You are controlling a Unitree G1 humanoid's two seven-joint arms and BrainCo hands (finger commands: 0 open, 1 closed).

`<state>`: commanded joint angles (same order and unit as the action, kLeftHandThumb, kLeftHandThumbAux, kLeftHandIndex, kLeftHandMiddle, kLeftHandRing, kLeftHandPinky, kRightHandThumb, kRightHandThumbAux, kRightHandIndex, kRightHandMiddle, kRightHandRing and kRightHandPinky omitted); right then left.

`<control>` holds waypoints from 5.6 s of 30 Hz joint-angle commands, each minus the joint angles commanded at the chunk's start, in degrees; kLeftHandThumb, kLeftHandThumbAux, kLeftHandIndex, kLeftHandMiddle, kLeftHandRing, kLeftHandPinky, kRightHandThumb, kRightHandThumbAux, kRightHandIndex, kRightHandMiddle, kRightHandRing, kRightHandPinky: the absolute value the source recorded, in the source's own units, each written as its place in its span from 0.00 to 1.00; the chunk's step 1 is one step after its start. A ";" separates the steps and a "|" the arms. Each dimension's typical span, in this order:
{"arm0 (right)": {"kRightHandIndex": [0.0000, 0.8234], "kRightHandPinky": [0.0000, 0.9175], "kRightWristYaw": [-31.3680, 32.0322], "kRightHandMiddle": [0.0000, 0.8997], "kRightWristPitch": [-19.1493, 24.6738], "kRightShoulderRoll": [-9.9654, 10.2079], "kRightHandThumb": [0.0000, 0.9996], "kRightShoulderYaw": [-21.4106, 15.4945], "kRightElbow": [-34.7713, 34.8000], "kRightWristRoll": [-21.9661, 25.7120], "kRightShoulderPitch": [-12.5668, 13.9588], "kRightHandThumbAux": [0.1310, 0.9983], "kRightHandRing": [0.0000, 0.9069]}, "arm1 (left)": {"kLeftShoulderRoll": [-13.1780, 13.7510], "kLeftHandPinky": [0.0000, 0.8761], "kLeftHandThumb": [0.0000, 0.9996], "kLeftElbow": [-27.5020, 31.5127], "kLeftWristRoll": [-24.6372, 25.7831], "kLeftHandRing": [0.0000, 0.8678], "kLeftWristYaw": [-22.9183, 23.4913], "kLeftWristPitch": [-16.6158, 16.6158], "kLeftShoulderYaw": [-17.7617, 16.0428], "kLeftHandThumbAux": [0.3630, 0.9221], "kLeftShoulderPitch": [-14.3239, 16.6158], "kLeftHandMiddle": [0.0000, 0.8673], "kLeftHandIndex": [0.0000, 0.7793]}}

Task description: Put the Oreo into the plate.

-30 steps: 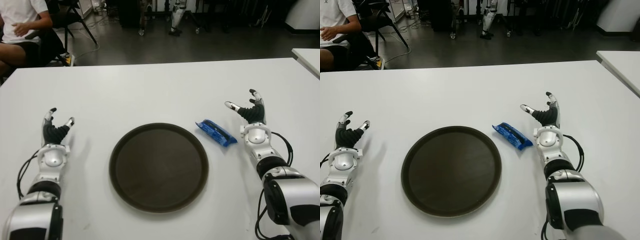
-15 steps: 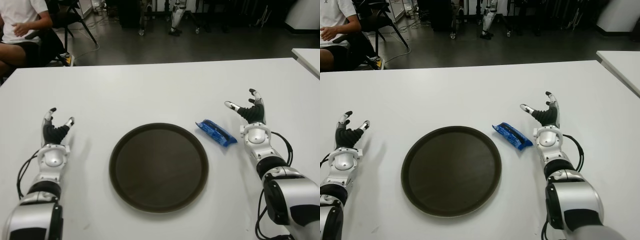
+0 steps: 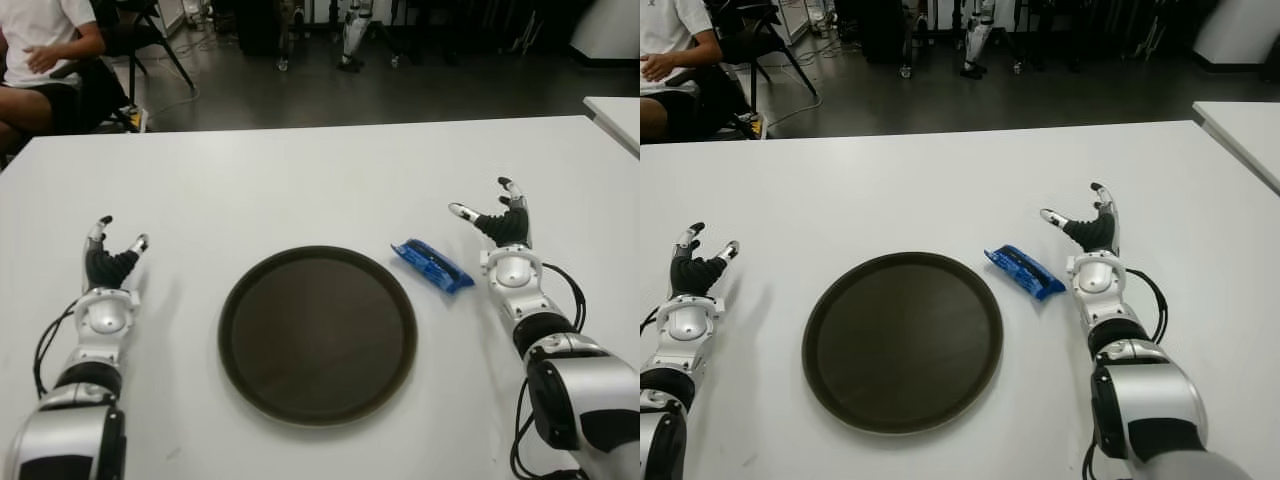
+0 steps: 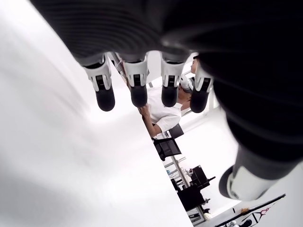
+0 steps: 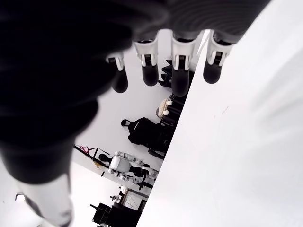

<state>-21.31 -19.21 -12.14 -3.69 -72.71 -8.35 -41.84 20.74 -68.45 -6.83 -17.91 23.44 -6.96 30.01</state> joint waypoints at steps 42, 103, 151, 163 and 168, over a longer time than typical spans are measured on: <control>0.11 0.06 4.02 0.10 -3.55 -2.89 0.00 7.28 18.87 -7.84 6.81 0.78 0.09 | -0.04 0.01 0.00 -0.41 0.15 0.00 0.43 -0.02 -0.05 0.46 0.15 0.00 0.00; 0.04 0.00 47.11 0.08 43.52 -11.71 0.00 24.99 69.45 -28.76 16.85 0.62 0.06 | -0.38 0.02 0.00 -0.02 -0.23 0.00 -0.73 -0.52 0.36 0.49 -0.02 0.00 0.01; 0.09 0.02 40.76 0.08 55.77 -6.54 0.00 32.66 48.06 -38.42 7.99 0.66 0.07 | -0.38 0.01 0.00 0.37 -0.14 0.00 -1.18 -1.35 0.18 0.51 -0.16 0.01 0.02; 0.09 0.02 42.11 0.09 55.75 -7.01 0.00 33.17 48.53 -38.61 7.86 0.68 0.08 | -0.57 0.02 0.00 0.53 -0.14 0.00 -1.22 -0.92 -0.01 0.54 -0.19 0.01 0.02; 0.09 0.01 41.99 0.10 55.17 -7.22 0.00 33.18 48.54 -38.56 7.96 0.69 0.08 | -0.46 0.00 0.00 0.91 -0.49 0.00 -1.21 -0.58 0.29 0.53 -0.46 0.00 0.02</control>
<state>20.68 35.96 -19.35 29.49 -24.17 -46.91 -33.89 20.28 -67.53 -7.32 -19.12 22.86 -6.67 29.55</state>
